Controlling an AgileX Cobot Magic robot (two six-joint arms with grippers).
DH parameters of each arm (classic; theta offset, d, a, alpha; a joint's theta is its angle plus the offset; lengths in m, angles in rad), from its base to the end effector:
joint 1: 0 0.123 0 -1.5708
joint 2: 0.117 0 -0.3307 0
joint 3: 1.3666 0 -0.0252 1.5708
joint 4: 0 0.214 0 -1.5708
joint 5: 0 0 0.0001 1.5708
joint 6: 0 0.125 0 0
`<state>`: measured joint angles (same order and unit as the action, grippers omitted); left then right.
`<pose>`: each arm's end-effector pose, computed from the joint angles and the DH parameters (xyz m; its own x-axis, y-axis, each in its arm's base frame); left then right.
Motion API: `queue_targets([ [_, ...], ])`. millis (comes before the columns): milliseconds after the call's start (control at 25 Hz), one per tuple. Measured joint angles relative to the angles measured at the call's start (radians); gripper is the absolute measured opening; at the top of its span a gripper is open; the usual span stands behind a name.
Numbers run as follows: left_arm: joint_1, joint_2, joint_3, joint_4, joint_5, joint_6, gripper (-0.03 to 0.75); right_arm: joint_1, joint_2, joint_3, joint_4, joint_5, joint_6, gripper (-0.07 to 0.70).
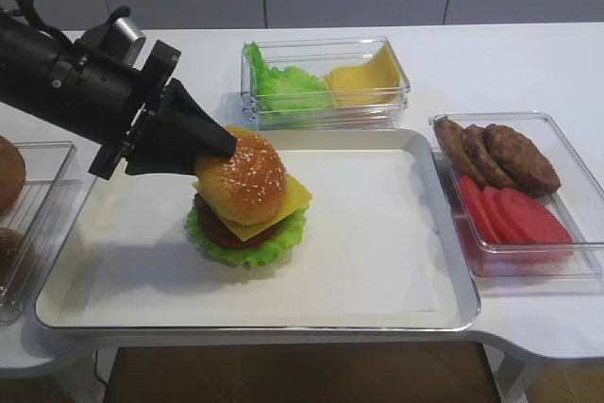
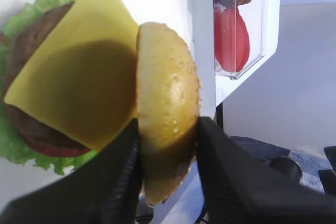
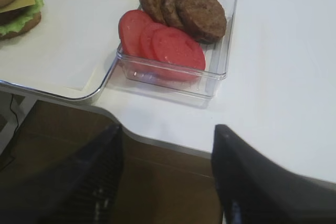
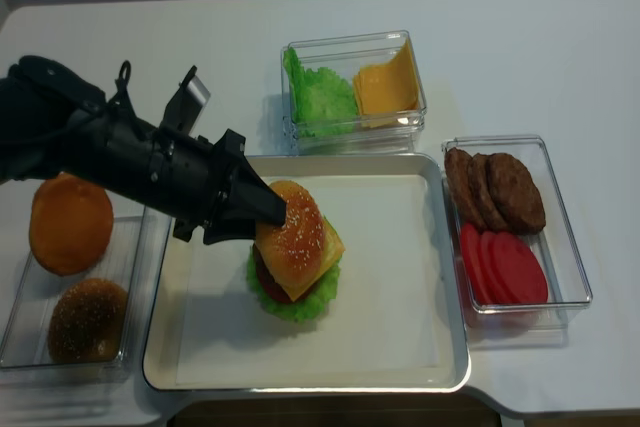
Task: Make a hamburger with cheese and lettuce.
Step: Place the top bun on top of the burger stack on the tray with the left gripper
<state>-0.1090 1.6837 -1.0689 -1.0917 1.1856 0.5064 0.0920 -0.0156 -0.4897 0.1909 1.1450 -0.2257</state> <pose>0.2737 -0.1334 0.2893 -0.9947 0.0404 -0.0947 0.1012 0.5571 -0.8242 -0.0621 0.0160 0.2329 -0.4766 -0.1879 -0.8588 -0.3102 0.9500 -0.0357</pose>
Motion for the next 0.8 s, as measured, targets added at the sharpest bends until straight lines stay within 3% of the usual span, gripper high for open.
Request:
queue_targets([
  [800,0.000,0.000,0.000,0.018,0.000,-0.001,0.293,0.000,0.000,0.000,0.000,0.000,0.000,0.424],
])
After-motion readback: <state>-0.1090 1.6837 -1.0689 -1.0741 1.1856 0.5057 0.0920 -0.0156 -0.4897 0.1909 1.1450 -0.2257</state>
